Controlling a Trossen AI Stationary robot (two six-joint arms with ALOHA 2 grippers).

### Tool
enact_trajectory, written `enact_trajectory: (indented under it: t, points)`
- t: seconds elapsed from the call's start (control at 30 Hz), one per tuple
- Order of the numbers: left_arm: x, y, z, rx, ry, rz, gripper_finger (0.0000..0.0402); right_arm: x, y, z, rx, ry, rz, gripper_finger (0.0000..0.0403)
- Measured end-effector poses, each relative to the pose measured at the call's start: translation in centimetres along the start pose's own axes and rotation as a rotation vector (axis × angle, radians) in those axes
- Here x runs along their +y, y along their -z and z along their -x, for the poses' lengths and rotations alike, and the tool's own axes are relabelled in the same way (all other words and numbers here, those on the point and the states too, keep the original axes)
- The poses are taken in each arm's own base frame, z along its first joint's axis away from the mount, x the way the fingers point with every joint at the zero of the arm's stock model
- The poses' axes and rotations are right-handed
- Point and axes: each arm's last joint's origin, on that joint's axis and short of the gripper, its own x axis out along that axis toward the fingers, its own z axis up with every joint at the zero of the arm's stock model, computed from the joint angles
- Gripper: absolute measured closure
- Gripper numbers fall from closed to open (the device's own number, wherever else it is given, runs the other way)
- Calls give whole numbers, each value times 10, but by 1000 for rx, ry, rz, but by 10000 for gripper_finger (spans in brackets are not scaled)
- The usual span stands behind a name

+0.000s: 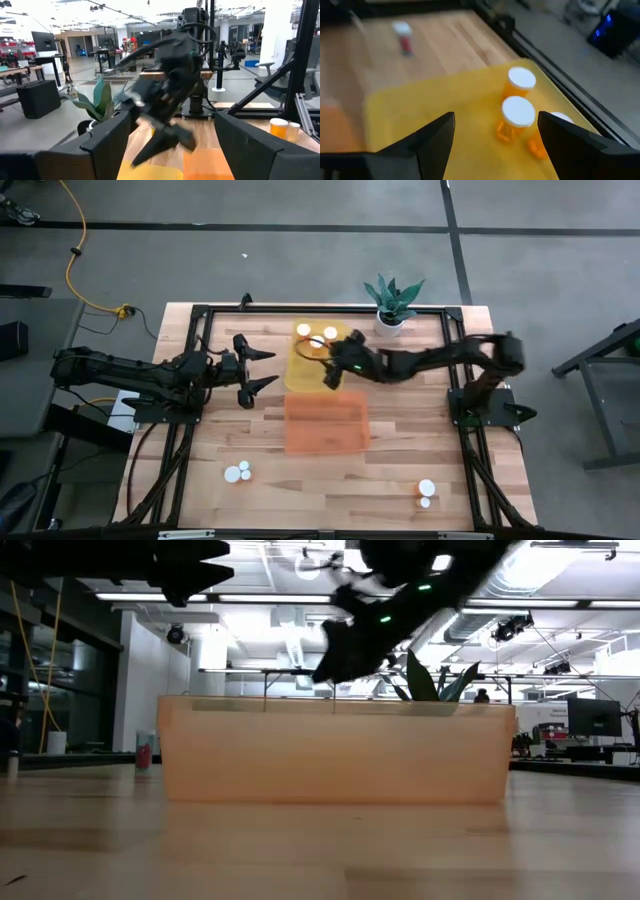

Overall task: Pick and place medicine bottles into bin by pill shape (circle, oval)
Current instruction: Put the blue capsule bottle into the yellow bin

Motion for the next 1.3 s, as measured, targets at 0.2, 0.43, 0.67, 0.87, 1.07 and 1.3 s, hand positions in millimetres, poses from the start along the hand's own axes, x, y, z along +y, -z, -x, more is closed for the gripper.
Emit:
enact_trajectory:
  t: [0.2, 0.43, 0.67, 0.87, 1.07, 1.3]
  points:
    - [1, -4, 3, -23, 7, 26, 122, -10, 11, 66, -305, -166, -75, 124]
    - [1, -3, 3, -12, 9, 2, 122, -25, 7, 113, -514, -337, -75, 124]
    - [1, -3, 3, -11, 6, 2, 122, -25, 9, 114, -489, -346, -63, 124]
    - [13, -2, 3, 216, -409, 49, 122, -25, 11, 111, -471, -339, -59, 124]
    - [28, 4, 13, 571, -748, 248, 122, -26, 11, 111, -471, -298, -69, 124]
    - [38, 32, 10, 837, -866, 319, 122, -26, 11, 111, -470, -289, -79, 124]
